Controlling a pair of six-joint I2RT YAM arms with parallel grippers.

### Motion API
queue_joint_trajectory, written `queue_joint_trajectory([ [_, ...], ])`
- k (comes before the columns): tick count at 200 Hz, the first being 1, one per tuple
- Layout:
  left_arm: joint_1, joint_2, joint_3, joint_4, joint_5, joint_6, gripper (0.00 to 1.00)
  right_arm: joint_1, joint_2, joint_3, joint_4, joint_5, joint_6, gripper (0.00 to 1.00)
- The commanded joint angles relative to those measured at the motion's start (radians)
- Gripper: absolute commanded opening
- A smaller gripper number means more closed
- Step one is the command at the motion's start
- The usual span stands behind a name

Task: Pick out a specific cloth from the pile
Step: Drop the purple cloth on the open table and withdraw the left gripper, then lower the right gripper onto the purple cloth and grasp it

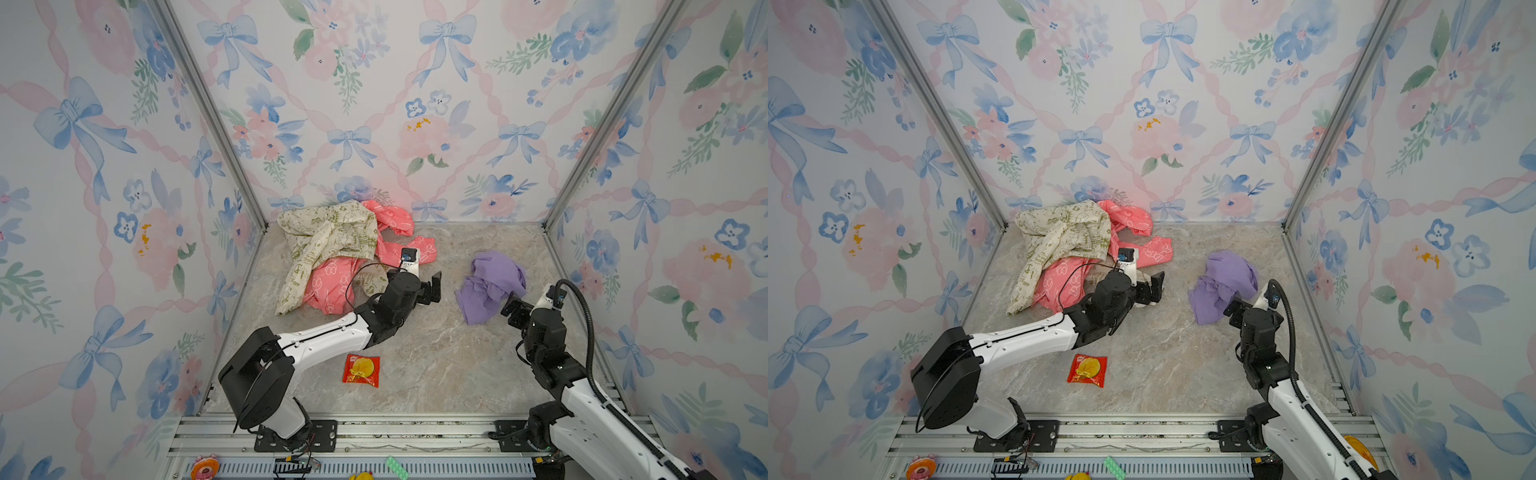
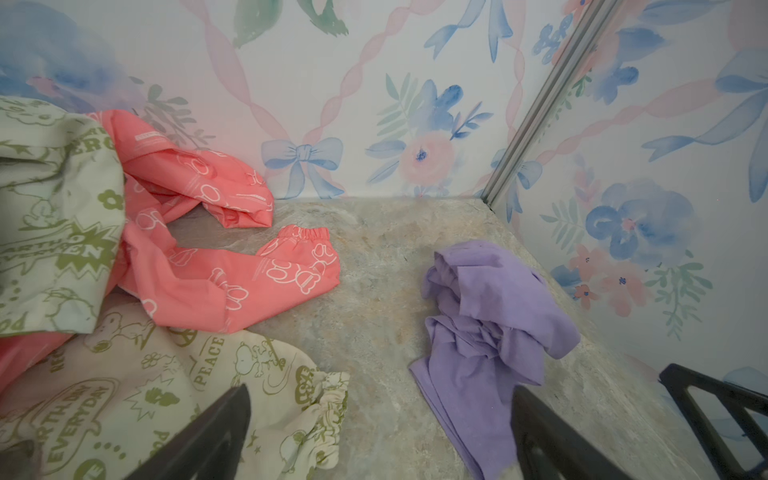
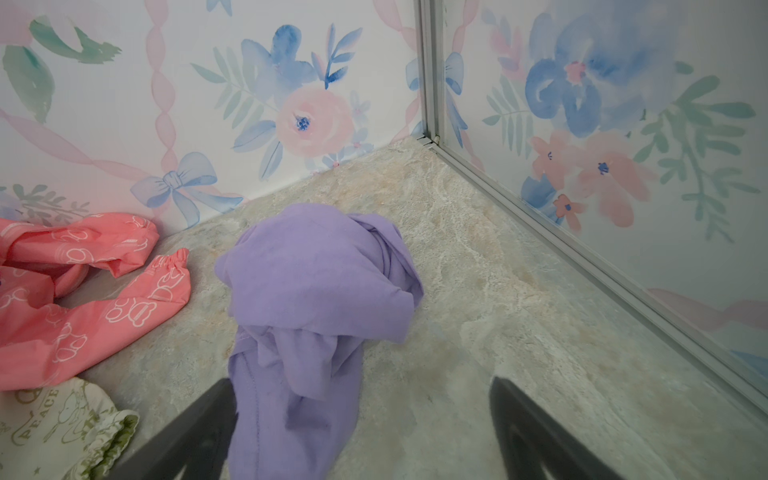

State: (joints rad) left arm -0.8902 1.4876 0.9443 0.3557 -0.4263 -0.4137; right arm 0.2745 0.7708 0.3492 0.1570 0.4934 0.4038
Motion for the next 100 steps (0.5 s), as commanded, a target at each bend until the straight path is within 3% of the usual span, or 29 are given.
queue_joint_trajectory([
  [1,0.000,-0.104,-0.091,0.143,-0.010,0.140,0.98,-0.010,0.043,0.040,0.049,-0.071,-0.047,0.97],
  [28,0.010,-0.183,-0.180,0.285,0.020,0.243,0.98,-0.015,0.116,0.068,0.078,-0.120,-0.083,0.97],
  [55,0.045,-0.183,-0.155,0.324,0.109,0.347,0.98,-0.033,0.186,0.145,0.024,-0.180,-0.091,1.00],
  [76,0.068,-0.172,-0.139,0.369,0.140,0.414,0.98,-0.040,0.234,0.201,0.001,-0.214,-0.092,0.96],
  [100,0.087,-0.182,-0.162,0.400,0.162,0.408,0.98,-0.042,0.300,0.287,-0.046,-0.218,-0.093,0.91],
])
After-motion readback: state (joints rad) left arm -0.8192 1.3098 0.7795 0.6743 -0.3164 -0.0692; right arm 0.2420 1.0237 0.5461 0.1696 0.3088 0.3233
